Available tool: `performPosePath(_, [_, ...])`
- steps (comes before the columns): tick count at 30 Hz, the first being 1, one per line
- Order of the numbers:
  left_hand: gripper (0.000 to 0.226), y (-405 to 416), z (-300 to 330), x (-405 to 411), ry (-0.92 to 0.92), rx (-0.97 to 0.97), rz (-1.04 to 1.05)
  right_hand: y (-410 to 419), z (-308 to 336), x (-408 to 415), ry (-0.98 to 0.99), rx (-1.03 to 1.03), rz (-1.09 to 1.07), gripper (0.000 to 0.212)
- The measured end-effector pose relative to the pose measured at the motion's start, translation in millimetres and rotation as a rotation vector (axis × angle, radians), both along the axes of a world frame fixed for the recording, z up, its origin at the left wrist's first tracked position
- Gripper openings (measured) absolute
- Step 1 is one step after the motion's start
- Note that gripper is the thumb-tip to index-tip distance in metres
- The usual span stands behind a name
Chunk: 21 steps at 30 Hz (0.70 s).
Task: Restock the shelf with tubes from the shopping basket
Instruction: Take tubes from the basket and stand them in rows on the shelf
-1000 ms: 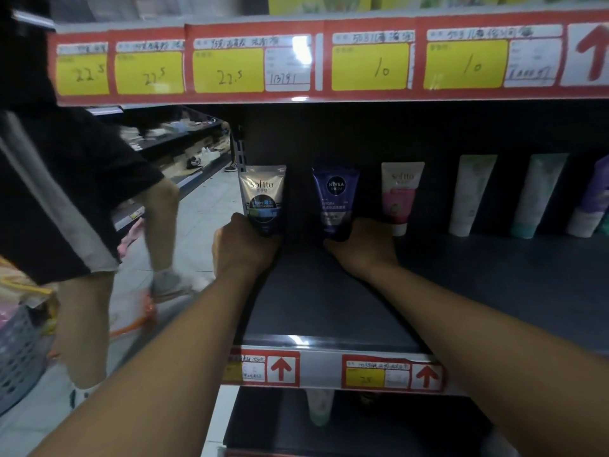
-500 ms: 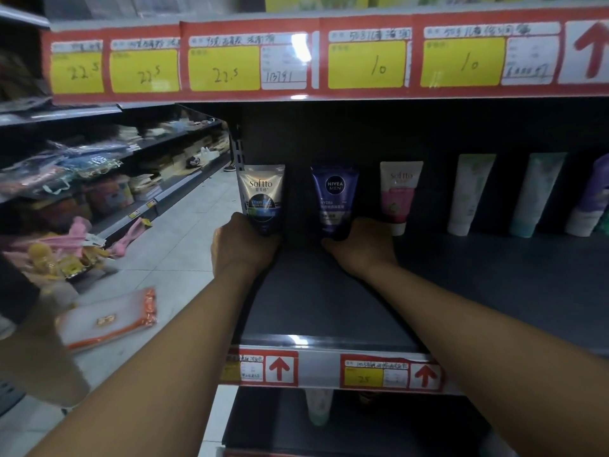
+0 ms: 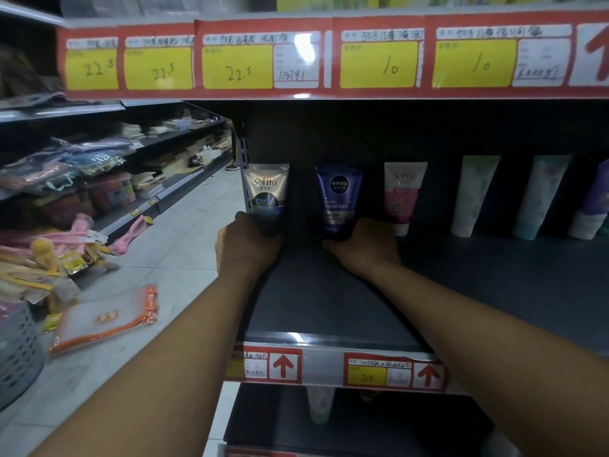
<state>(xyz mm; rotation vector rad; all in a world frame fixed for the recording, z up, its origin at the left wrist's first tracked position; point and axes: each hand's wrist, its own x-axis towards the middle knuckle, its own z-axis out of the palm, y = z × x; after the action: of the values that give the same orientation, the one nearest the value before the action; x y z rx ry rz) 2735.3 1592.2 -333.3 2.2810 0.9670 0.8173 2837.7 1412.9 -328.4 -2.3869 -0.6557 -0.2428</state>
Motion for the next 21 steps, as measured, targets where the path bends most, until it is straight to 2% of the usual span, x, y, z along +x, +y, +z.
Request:
performPosePath(7, [0.084, -6, 6, -10, 0.068, -0.036, -0.033, -9, 10, -11, 0.005, -0.13, 0.012, 0.072])
performPosePath(10, [0.085, -6, 11, -21, 0.109, -0.079, -0.066, -20, 14, -23, 0.028, -0.146, 0.089, 0.073])
performPosePath(14, [0.07, -15, 20, -42, 0.197, -0.045, -0.102, -47, 15, -34, 0.067, -0.155, 0.131, 0.067])
performPosePath(18, [0.045, -43, 25, -64, 0.265, 0.192, -0.132, -78, 22, -46, 0.035, -0.239, 0.116, 0.074])
performPosePath(21, [0.032, -71, 29, -76, 0.252, 0.295, -0.17, -102, 27, -57, -0.012, -0.263, 0.099, 0.069])
